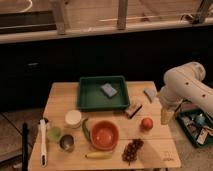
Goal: Place apple in paper cup
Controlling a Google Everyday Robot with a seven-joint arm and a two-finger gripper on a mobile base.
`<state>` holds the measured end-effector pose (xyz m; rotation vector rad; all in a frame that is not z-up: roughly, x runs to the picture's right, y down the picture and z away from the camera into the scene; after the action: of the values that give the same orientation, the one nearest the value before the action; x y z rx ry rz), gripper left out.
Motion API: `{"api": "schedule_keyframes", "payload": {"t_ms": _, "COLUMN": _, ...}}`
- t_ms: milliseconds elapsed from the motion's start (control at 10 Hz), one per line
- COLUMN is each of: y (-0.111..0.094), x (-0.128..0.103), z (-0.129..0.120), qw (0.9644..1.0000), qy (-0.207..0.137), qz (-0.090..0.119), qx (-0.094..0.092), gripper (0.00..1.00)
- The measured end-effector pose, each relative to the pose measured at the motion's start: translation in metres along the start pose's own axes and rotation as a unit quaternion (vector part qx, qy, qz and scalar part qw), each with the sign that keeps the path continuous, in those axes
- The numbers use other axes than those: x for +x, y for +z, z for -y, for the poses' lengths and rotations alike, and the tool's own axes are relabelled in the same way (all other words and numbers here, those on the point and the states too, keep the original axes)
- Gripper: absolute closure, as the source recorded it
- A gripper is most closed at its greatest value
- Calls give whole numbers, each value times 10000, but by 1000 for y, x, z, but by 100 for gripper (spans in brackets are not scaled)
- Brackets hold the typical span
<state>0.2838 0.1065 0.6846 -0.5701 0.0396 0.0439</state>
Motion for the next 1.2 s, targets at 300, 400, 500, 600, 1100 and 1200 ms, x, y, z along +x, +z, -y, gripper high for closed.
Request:
{"api": "schedule_keyframes", "payload": {"t_ms": 300, "y": 0, "x": 0, "z": 0, "qw": 10000, "qy": 0, "qz": 0, "qx": 0, "gripper": 20}}
{"api": "schedule_keyframes", "payload": {"t_ms": 400, "y": 0, "x": 0, "z": 0, "qw": 10000, "qy": 0, "qz": 0, "qx": 0, "gripper": 20}}
{"api": "schedule_keyframes", "payload": {"t_ms": 500, "y": 0, "x": 0, "z": 0, "qw": 10000, "qy": 0, "qz": 0, "qx": 0, "gripper": 20}}
{"api": "schedule_keyframes", "payload": {"t_ms": 600, "y": 0, "x": 0, "z": 0, "qw": 10000, "qy": 0, "qz": 0, "qx": 0, "gripper": 20}}
{"api": "schedule_keyframes", "payload": {"t_ms": 1100, "y": 0, "x": 0, "z": 0, "qw": 10000, "qy": 0, "qz": 0, "qx": 0, "gripper": 20}}
{"api": "schedule_keyframes", "payload": {"t_ms": 1200, "y": 0, "x": 0, "z": 0, "qw": 10000, "qy": 0, "qz": 0, "qx": 0, "gripper": 20}}
